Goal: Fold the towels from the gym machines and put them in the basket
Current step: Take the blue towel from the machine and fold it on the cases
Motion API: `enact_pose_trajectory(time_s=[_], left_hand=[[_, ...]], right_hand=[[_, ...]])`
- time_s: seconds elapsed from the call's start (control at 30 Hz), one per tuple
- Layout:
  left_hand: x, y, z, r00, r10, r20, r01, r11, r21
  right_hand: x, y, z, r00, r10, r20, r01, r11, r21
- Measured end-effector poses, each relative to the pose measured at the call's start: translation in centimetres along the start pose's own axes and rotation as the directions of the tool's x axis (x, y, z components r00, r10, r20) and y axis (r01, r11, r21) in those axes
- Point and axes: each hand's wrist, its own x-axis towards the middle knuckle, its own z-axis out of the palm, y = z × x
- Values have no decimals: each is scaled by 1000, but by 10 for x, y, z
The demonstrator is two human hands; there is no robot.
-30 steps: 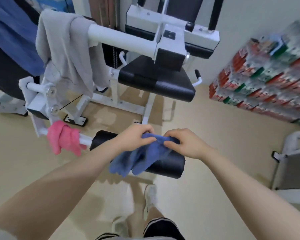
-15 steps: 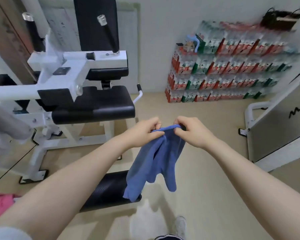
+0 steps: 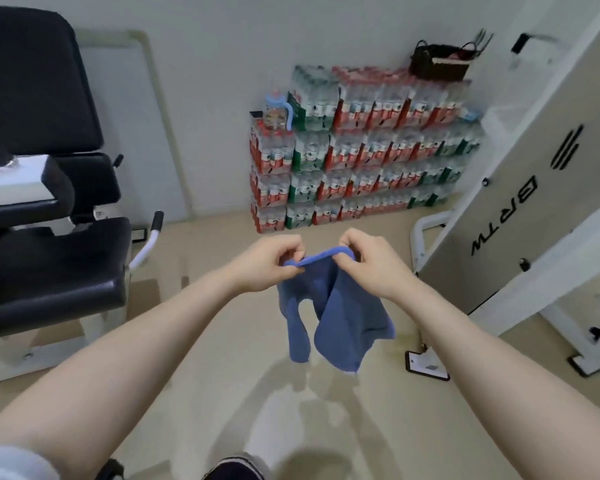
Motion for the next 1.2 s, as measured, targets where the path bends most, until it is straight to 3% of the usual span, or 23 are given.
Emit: enact_pose_trajectory(time_s=[0.17,0.27,0.4,0.5,0.57,0.63,0.77,0.9,1.07,1.2], left_hand=[[94,6,13,990,5,-140,11,994,111],[161,2,20,972,-79,-222,77,997,-17],[267,-8,21,981,-103,-161,87,991,-105],[346,-19,11,991,-94,-99,90,995,-46],[396,-31,1,982,-117,-151,123,992,33],[445,-45,-9,949,-167,-268,187,981,53],[528,-64,-19,861,-311,-402,280,950,-134],[611,-79,-24,819,-326,-471,290,945,-150],[719,-109,-32,798,-360,-484,316,933,-173],[799,-127,-50,714,-434,-548,352,901,-255]], right_hand=[[54,56,-35,988,54,-142,-46,997,54],[97,93,-59,973,91,-210,-83,995,47],[169,149,-100,966,161,-201,-183,979,-94],[230,196,-135,964,194,-181,-222,963,-151],[270,224,-160,957,170,-237,-203,972,-121],[310,249,-182,926,178,-334,-195,981,-18],[379,300,-212,875,285,-391,-203,950,237],[457,347,-241,922,230,-311,-184,968,168],[572,407,-288,898,209,-388,-167,976,139],[661,443,-317,951,86,-296,-100,994,-33]])
